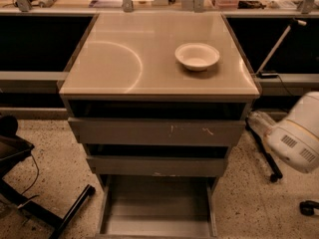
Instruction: Pick water bottle from bottom drawer and place on counter
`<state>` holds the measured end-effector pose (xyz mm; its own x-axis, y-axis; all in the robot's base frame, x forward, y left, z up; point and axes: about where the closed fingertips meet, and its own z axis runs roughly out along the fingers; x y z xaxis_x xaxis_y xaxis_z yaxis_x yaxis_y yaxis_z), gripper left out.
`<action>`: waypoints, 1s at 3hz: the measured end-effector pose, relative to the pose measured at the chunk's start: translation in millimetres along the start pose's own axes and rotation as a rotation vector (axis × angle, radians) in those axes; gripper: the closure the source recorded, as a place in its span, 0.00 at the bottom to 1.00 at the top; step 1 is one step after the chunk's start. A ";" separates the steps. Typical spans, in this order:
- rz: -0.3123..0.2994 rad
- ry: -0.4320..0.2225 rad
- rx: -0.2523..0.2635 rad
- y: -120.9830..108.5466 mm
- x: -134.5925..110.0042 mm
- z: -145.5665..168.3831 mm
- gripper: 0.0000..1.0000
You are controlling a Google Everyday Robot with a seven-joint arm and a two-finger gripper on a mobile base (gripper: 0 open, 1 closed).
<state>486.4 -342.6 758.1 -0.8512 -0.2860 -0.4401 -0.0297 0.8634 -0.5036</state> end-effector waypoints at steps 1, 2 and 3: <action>0.038 0.063 0.123 -73.5 38.0 -32.5 1.00; 0.063 -0.003 0.292 -131.0 9.9 -93.8 1.00; 0.055 -0.175 0.417 -143.6 -81.7 -160.8 1.00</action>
Offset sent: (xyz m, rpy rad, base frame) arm -0.0612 -0.0943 0.2577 -0.4071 -0.3008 -0.2565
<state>476.0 -376.5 985.9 -0.7431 -0.3411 -0.5758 0.2573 0.6487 -0.7162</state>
